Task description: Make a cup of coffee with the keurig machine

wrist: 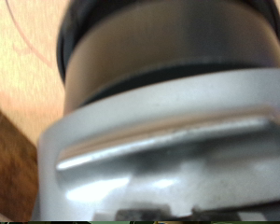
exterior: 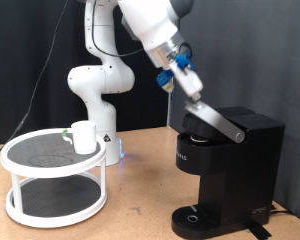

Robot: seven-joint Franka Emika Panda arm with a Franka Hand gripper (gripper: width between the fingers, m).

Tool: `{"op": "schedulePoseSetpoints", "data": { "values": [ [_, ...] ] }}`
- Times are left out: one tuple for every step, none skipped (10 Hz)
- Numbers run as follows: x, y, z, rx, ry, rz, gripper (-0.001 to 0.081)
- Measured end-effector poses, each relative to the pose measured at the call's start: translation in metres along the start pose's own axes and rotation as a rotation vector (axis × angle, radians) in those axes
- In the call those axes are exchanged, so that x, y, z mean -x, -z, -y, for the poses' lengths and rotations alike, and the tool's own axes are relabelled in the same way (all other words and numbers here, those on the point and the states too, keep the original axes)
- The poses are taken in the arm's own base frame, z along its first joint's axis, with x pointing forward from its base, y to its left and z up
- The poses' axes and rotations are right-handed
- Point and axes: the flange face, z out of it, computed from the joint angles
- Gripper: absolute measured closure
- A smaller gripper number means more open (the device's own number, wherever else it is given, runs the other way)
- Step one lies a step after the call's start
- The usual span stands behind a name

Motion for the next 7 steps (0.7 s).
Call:
{"op": "schedulePoseSetpoints", "data": {
  "values": [
    [-0.005,-0.008,0.011,-0.012,-0.016,-0.01,0.0806],
    [-0.011,-0.017,0.021,-0.018,-0.026,-0.018,0.0806],
    [-0.016,-0.026,0.03,-0.023,-0.03,-0.025,0.0806],
    [-0.022,-0.038,0.039,-0.028,-0.03,-0.036,0.0806],
    [-0.021,-0.039,0.043,-0.034,-0.028,-0.019,0.0806],
    [-0.021,-0.038,0.044,-0.032,-0.028,-0.016,0.0806],
    [-0.021,-0.038,0.044,-0.03,-0.026,-0.014,0.0806]
  ]
}}
